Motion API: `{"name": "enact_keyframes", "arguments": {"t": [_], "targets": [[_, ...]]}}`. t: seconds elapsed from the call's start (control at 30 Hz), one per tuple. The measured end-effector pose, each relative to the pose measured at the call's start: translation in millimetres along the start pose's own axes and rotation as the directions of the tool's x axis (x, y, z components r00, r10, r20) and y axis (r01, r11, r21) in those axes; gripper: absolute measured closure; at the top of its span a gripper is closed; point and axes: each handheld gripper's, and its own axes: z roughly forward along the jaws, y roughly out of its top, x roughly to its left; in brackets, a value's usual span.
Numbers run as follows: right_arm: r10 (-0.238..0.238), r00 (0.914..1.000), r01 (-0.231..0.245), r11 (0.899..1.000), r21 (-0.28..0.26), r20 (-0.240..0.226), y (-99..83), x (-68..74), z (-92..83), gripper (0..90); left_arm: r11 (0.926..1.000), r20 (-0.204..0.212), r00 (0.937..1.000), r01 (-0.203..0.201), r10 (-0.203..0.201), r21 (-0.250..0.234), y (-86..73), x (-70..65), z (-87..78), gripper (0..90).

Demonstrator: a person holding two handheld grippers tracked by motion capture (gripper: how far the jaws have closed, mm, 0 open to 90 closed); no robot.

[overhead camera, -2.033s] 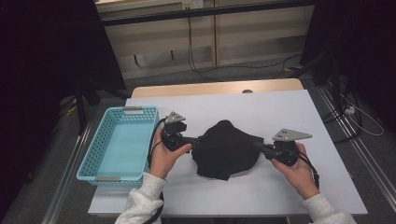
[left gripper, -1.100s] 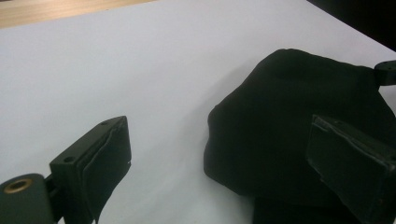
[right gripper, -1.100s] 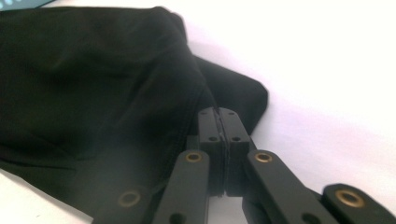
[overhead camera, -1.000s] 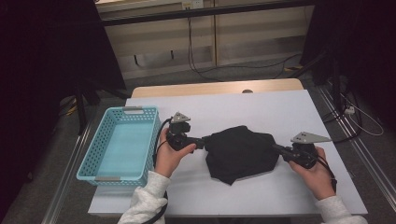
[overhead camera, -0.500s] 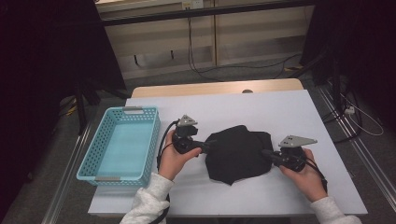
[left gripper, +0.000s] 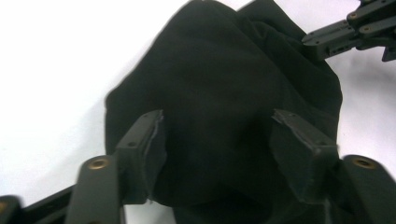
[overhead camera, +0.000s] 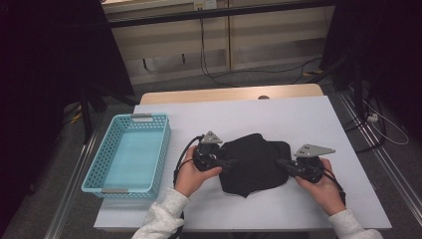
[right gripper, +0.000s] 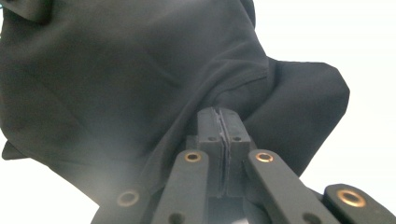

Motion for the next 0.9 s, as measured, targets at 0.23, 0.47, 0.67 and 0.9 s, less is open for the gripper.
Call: {"name": "enact_keyframes", "arguments": {"t": [0.23, 0.47, 0.67, 0.9], "targets": [[-0.007, 1.0000, 0.007, 1.000, -0.003, 0.003, 0.7, 0.5, 0.6, 89.0, 0.9987, 0.054, 0.9985, -0.001, -0.002, 0.051, -3.4, -8.0, 9.4, 61.7], [-0.009, 0.9999, 0.009, 1.000, -0.009, -0.005, 0.9, 0.8, 1.2, 88.7, 0.9946, 0.026, 0.9982, 0.052, -0.054, 0.090, -3.4, -4.1, 5.7, 84.2], [-0.002, 1.0000, 0.002, 0.999, -0.041, 0.003, 3.6, 0.1, -3.3, 79.3, 0.9965, -0.049, 0.9956, 0.081, -0.080, 0.023, 6.0, 10.8, -21.3, 86.3], [0.011, 0.9978, -0.005, 0.996, -0.092, 0.066, 10.8, -5.1, -14.7, 61.3, 0.9916, -0.177, 0.9758, 0.128, -0.129, -0.013, 4.1, 33.3, -43.0, 86.4]]}}
